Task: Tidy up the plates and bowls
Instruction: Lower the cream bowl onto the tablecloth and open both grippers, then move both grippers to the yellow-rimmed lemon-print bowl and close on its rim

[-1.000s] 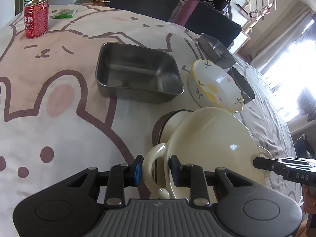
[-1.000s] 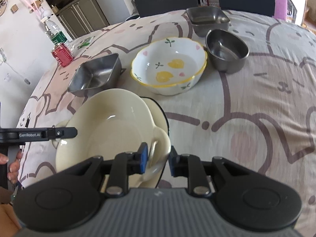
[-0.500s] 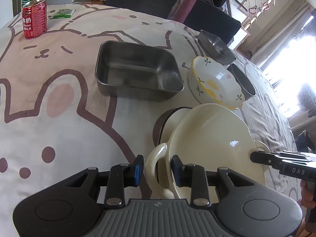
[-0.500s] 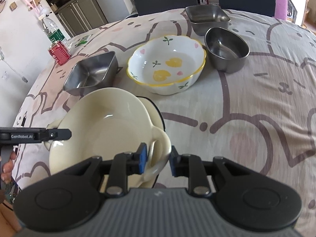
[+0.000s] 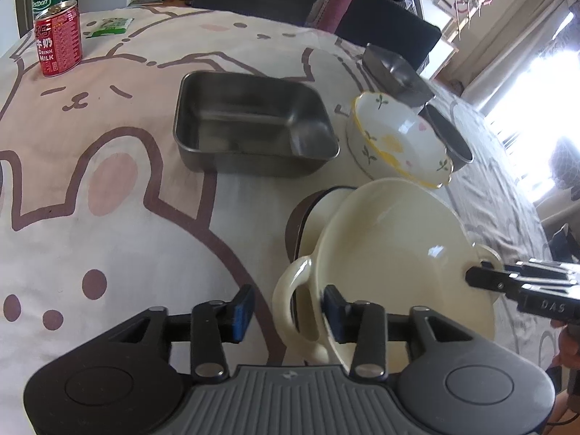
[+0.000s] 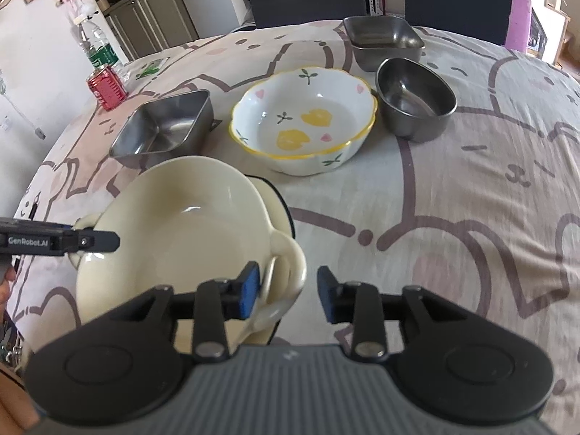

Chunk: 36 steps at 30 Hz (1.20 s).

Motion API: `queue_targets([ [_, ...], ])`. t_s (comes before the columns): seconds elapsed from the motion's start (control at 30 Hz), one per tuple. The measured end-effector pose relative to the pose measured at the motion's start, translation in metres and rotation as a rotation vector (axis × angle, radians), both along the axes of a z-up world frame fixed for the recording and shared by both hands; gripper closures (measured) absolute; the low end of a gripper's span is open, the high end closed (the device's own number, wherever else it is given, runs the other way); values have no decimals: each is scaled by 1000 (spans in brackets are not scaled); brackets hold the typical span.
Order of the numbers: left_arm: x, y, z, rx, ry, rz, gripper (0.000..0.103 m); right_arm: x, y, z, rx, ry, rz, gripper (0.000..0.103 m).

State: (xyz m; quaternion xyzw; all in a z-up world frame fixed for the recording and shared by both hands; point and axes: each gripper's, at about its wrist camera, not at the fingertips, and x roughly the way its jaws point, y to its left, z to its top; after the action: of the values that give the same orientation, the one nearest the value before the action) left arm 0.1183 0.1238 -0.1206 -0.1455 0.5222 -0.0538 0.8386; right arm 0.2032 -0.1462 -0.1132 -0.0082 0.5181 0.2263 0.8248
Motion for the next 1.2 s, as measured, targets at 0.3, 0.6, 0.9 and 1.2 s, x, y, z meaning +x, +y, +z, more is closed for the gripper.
queue_targets([
  [0.3, -4, -6, -6, 31, 24, -44, 26, -1, 0, -4, -29, 10, -8, 43],
  [0.6, -4, -5, 0, 40, -10, -32, 3, -8, 1, -9, -21, -3, 29, 0],
  [0.9, 9, -15, 35, 78, -118, -41, 0, 0, -16, 10, 57, -70, -26, 0],
  [1.2, 55, -44, 67, 67, -222, -31, 0, 29, -42, 37, 170, -146, -165, 0],
])
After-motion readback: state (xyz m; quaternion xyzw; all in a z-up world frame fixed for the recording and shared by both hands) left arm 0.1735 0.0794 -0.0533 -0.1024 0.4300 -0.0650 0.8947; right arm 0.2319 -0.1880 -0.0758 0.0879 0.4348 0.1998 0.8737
